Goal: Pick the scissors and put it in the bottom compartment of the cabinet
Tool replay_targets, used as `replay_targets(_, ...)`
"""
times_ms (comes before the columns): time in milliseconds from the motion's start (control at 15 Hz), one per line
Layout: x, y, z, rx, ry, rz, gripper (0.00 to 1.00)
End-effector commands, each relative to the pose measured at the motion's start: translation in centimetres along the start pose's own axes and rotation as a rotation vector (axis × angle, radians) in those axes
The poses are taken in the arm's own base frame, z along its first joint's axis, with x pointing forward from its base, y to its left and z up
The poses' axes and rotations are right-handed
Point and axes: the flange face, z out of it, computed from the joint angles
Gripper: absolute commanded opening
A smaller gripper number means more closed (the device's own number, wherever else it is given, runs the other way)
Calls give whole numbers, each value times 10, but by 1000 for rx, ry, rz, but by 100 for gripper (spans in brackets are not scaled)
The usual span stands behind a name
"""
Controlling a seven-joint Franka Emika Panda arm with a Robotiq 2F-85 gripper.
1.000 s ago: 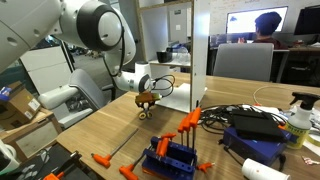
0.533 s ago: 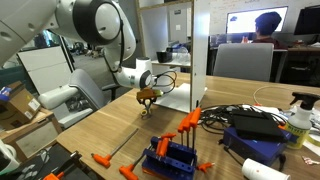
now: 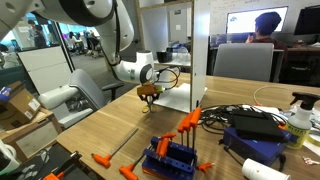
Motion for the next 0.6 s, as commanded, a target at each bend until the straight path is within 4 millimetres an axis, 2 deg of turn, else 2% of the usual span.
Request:
replay_targets(0,-33,7,-22,-44,-30,77,19)
replay_targets(200,-55,18,-25,-63,-49,131,19)
replay_targets(333,-54,25,-31,-54,-28,167,19)
replay_targets(533,-40,31,-46,-47,60,284,20)
